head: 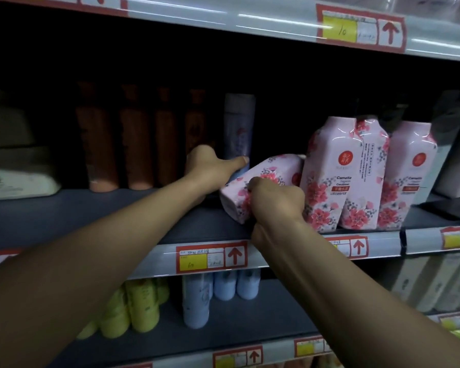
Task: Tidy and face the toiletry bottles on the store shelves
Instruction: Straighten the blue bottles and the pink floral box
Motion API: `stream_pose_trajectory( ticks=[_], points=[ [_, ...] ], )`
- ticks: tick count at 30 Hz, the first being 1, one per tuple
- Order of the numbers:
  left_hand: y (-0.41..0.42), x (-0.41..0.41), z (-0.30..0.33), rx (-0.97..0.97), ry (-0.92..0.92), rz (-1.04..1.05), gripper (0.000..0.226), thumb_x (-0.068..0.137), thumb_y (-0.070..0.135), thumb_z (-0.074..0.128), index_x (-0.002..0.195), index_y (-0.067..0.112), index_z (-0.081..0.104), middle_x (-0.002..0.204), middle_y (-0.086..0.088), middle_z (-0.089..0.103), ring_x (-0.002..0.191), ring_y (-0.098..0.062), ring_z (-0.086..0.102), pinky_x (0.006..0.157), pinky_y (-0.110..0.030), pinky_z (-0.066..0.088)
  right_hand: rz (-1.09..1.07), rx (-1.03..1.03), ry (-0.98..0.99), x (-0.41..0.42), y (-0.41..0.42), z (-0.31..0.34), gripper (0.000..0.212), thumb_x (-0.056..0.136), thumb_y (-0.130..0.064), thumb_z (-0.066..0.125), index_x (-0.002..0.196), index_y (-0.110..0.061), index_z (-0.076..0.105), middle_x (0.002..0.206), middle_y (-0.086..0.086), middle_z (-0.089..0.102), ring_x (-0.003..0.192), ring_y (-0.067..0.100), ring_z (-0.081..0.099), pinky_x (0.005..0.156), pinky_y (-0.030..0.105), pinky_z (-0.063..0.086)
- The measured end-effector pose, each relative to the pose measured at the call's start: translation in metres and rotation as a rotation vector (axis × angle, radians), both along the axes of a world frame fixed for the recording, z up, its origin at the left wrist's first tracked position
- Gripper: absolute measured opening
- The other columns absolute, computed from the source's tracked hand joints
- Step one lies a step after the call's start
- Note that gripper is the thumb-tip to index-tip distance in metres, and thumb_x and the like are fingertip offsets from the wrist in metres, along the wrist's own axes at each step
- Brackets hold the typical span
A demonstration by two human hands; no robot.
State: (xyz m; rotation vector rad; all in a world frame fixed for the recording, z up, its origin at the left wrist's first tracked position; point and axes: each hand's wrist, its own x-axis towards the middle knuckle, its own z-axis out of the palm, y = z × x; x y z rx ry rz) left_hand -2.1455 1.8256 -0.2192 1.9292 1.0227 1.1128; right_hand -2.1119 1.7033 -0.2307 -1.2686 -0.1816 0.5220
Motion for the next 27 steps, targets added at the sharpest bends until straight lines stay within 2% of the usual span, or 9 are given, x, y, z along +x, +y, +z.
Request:
stream_pose_trajectory(
  ticks=[3,6,10,13,14,16,18,21,27],
  points=[
    [-0.005,-0.015,-0.003,0.070,-0.038,0.068,0.056,0.066,0.056,0.091,0.071,0.012,0.056,0.072,0.002,0.056,0.062,-0.012,0.053,0.050,-0.028,0.038,0.062,-0.004,-0.098,0.001,-0.009,-0.003,0.024,0.088,-0.015,0.077,0.098,-0.013,0.055,0.102,0.009,0.070,0.088,0.027,0.070,0.080,0.038,0.061],
    [-0.009,-0.035,-0.007,0.151,-0.087,0.132,0.058,0.064,0.056,0.092,0.075,0.011,0.057,0.074,0.000,0.060,0.062,-0.011,0.052,0.053,-0.033,0.042,0.112,-0.020,-0.173,-0.004,-0.010,-0.003,0.024,0.084,-0.017,0.080,0.100,-0.009,0.064,0.097,0.010,0.074,0.083,0.025,0.074,0.077,0.039,0.064],
    [-0.010,-0.063,-0.011,0.206,-0.123,0.128,0.066,0.053,0.058,0.093,0.091,0.011,0.068,0.088,-0.004,0.077,0.076,-0.018,0.073,0.069,-0.042,0.063,0.123,-0.024,-0.279,-0.015,-0.013,-0.001,0.048,0.070,-0.019,0.084,0.114,-0.007,0.067,0.098,0.008,0.077,0.081,0.023,0.077,0.075,0.044,0.066],
    [-0.017,-0.086,-0.013,0.316,-0.121,0.090,0.065,0.057,0.049,0.095,0.109,0.018,0.071,0.102,0.002,0.077,0.087,-0.014,0.073,0.079,-0.039,0.063,0.085,-0.031,-0.374,-0.019,-0.012,-0.001,0.085,0.036,-0.039,0.082,0.115,-0.011,0.064,0.107,0.009,0.074,0.088,0.027,0.075,0.076,0.046,0.066],
    [-0.022,-0.094,-0.013,0.361,-0.117,0.084,0.067,0.057,0.050,0.095,0.113,0.021,0.070,0.106,0.004,0.077,0.090,-0.013,0.072,0.080,-0.036,0.062,0.078,-0.029,-0.411,-0.018,-0.011,-0.003,0.094,0.030,-0.043,0.079,0.117,-0.013,0.062,0.111,0.009,0.072,0.091,0.028,0.074,0.077,0.047,0.065],
    [-0.033,-0.108,-0.015,0.412,-0.117,0.073,0.068,0.059,0.048,0.096,0.117,0.024,0.069,0.110,0.009,0.074,0.094,-0.010,0.068,0.078,-0.025,0.057,0.078,-0.031,-0.452,-0.024,-0.018,-0.002,0.093,0.035,-0.037,0.083,0.120,-0.015,0.053,0.112,0.007,0.069,0.095,0.028,0.072,0.081,0.048,0.064],
    [-0.042,-0.119,-0.020,0.426,-0.144,0.050,0.067,0.062,0.045,0.097,0.119,0.026,0.067,0.109,0.012,0.072,0.096,-0.007,0.068,0.078,-0.018,0.057,0.101,-0.031,-0.481,-0.030,-0.029,-0.002,0.077,0.056,-0.022,0.088,0.121,-0.018,0.046,0.111,0.004,0.067,0.098,0.025,0.070,0.086,0.049,0.062],
    [-0.057,-0.132,-0.025,0.417,-0.195,0.023,0.071,0.063,0.048,0.095,0.123,0.030,0.063,0.115,0.009,0.072,0.103,-0.009,0.070,0.083,-0.035,0.064,0.101,0.012,-0.514,-0.037,-0.040,-0.008,0.065,0.074,-0.018,0.087,0.124,-0.023,0.045,0.113,0.001,0.066,0.101,0.022,0.069,0.093,0.051,0.059],
    [-0.090,-0.165,-0.016,0.455,-0.268,0.050,0.069,0.067,0.046,0.094,0.126,0.028,0.063,0.112,0.017,0.067,0.104,-0.006,0.067,0.083,-0.027,0.059,-0.037,0.149,-0.620,-0.048,-0.063,-0.014,0.061,0.083,-0.020,0.083,0.128,-0.024,0.042,0.118,-0.005,0.062,0.106,0.011,0.065,0.102,0.048,0.055]
  ],
)
